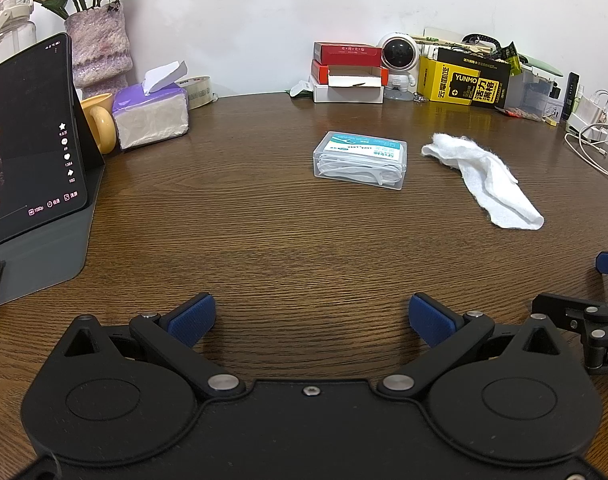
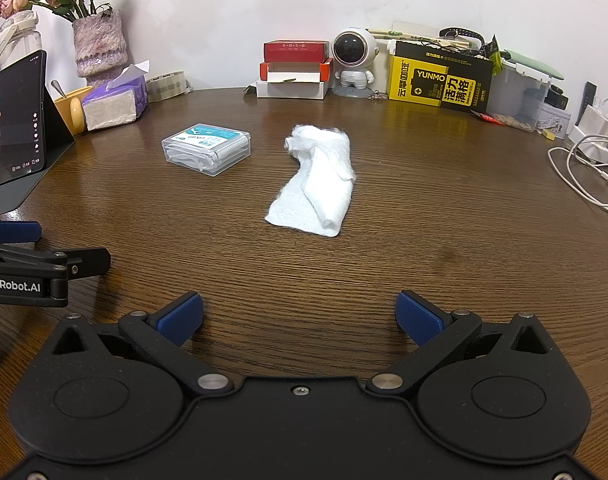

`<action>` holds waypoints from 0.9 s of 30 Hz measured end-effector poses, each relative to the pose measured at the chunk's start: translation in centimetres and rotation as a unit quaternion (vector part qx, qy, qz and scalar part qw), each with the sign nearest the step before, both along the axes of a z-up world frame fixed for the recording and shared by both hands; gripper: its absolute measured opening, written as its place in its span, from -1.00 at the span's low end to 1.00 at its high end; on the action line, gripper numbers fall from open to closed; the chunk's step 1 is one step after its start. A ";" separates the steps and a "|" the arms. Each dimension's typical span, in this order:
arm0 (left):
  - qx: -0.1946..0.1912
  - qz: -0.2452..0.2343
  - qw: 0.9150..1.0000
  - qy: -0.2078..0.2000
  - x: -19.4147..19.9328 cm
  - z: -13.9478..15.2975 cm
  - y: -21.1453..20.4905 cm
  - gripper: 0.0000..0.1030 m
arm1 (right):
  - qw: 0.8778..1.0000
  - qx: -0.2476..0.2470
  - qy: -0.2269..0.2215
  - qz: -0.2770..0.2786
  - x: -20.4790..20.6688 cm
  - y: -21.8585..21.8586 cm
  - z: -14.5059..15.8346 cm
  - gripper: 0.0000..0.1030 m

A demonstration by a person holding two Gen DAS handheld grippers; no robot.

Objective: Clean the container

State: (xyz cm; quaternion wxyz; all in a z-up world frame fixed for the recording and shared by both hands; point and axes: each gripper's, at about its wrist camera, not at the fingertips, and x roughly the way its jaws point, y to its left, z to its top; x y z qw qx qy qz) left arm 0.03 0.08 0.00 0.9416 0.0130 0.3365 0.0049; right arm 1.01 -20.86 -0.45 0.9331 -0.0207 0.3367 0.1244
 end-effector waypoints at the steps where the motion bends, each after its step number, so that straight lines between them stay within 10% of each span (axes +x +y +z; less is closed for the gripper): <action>1: 0.000 0.000 1.000 0.000 0.0 0.0 0.0 1.00 | 1.000 0.000 0.000 0.000 0.0 0.0 0.0 1.00; 27: -0.002 0.000 1.000 0.000 -0.1 0.0 0.0 1.00 | 1.000 0.000 0.001 -0.008 -0.2 0.1 0.0 1.00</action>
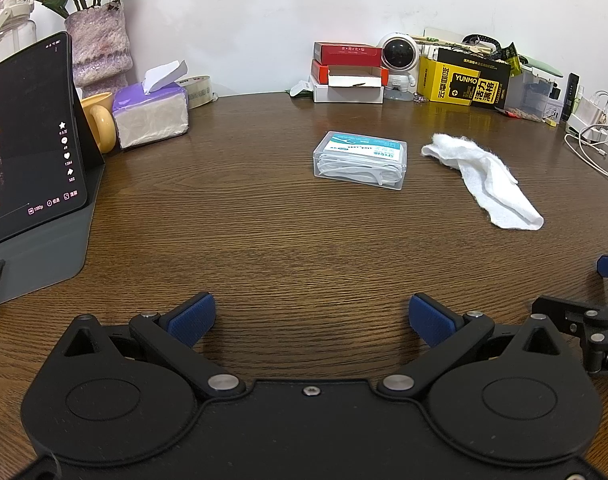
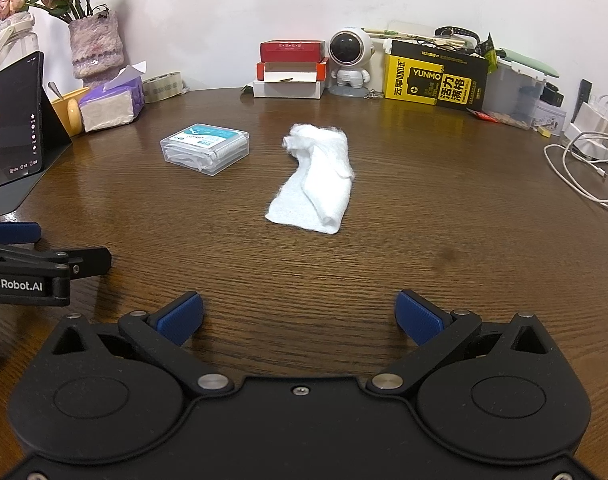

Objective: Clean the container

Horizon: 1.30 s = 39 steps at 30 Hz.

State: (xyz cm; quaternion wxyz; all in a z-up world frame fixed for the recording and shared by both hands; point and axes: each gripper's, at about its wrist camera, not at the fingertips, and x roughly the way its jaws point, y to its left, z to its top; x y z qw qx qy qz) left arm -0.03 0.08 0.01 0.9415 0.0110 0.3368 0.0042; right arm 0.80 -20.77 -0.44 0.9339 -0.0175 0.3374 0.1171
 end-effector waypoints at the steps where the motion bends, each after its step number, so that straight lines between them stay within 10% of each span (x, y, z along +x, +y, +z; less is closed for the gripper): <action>1: 0.000 0.000 1.000 0.000 0.0 0.0 0.0 1.00 | 1.000 0.000 0.000 0.000 0.0 0.0 0.0 1.00; 14: 0.004 -0.018 1.000 -0.004 2.6 1.2 0.0 1.00 | 1.000 0.022 -0.002 0.017 2.0 -0.7 0.8 0.94; 23: -0.001 -0.039 0.999 0.008 10.4 1.6 -2.0 1.00 | 0.996 0.025 -0.090 0.008 5.1 -1.7 4.1 0.88; 39: -0.004 -0.086 0.996 0.016 15.3 -0.4 -2.8 0.89 | 0.999 0.031 -0.019 0.014 14.7 -0.7 1.1 0.55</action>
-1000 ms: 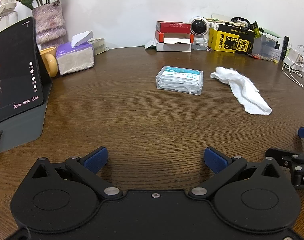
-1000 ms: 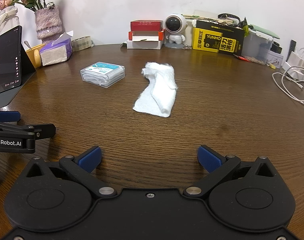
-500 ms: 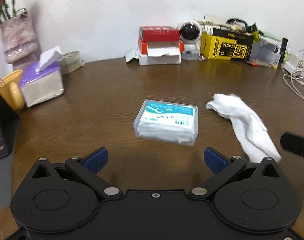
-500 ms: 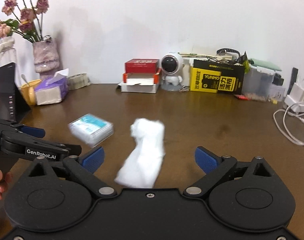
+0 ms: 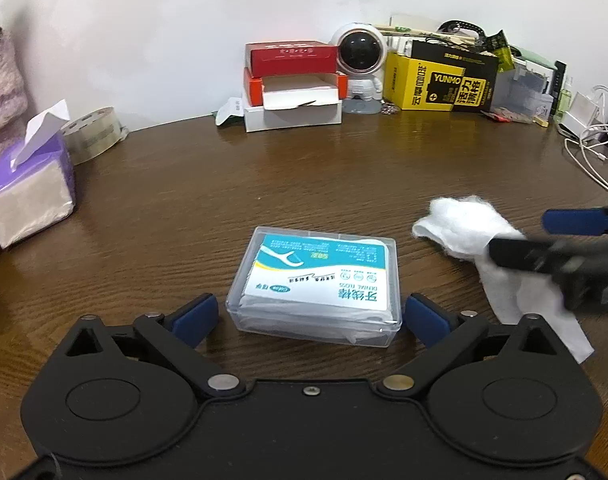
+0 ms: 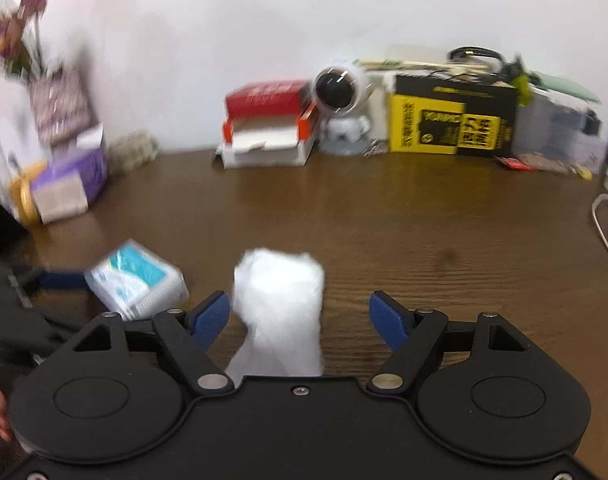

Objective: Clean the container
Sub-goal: 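Grasp the clear floss box with the left tool while the right tool grasps the white wipe, then lift the floss box with the left tool and bring the wipe toward it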

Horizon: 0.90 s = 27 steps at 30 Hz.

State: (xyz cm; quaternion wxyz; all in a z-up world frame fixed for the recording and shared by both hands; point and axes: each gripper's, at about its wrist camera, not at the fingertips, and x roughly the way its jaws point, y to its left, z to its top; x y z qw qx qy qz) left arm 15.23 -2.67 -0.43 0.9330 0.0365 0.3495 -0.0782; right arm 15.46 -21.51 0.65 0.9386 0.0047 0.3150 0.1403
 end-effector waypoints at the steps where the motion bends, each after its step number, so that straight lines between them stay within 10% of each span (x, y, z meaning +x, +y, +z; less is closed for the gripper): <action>1: 0.000 -0.004 1.000 -0.003 0.0 0.0 0.0 0.80 | 1.000 -0.017 0.001 0.006 0.2 0.5 -0.3 0.55; 11: 0.004 -0.021 1.000 -0.008 -0.2 0.2 0.0 0.58 | 0.999 -0.030 0.004 0.028 0.6 1.0 -1.3 -0.58; 27: 0.064 -0.099 0.991 -0.068 -11.0 0.6 -0.4 0.57 | 0.992 0.042 -0.068 0.098 -8.2 -1.1 0.5 -0.73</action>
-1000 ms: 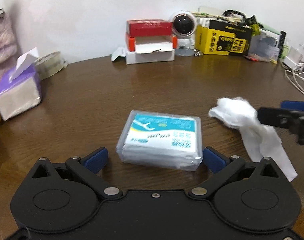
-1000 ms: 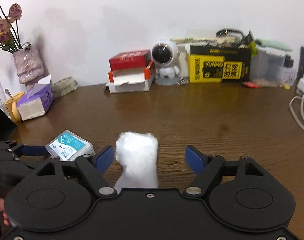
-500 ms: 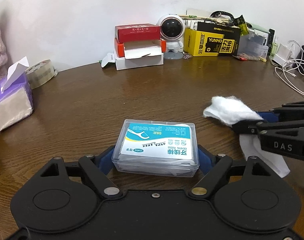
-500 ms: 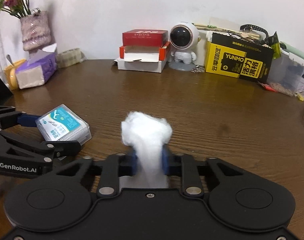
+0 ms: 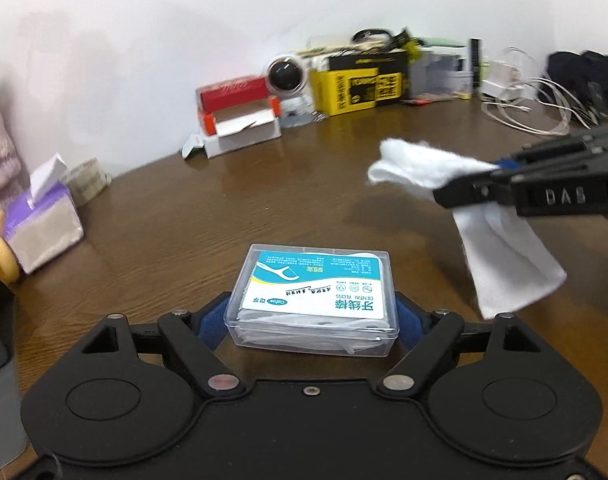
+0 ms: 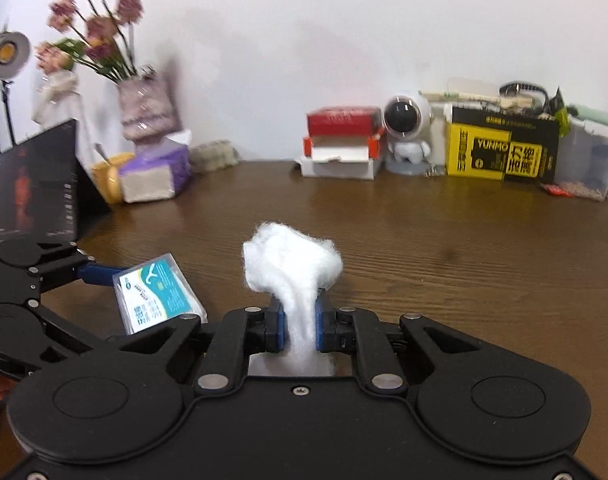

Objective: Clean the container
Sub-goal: 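Lift the floss box with the left tool and bring the wipe toward it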

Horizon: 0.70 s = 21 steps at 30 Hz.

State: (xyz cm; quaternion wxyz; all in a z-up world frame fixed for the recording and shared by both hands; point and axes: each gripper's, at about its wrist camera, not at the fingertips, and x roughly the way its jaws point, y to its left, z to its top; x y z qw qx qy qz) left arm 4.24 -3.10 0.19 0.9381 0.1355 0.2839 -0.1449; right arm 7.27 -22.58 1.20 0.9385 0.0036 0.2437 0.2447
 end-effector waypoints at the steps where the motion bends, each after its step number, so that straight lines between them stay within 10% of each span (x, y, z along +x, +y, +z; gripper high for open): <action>1: 0.011 -0.008 1.000 -0.010 -1.0 0.1 -0.2 0.57 | 1.000 0.001 -0.009 0.004 -1.0 0.0 0.2 -0.73; 7: 0.120 -0.073 0.985 -0.099 -8.0 -0.3 -2.6 0.57 | 0.996 0.036 -0.056 0.054 -7.5 0.2 0.7 -0.72; 21: 0.174 -0.118 0.967 -0.145 -14.9 -2.0 -4.3 0.57 | 0.995 0.047 -0.076 0.050 -14.3 0.7 0.8 -0.71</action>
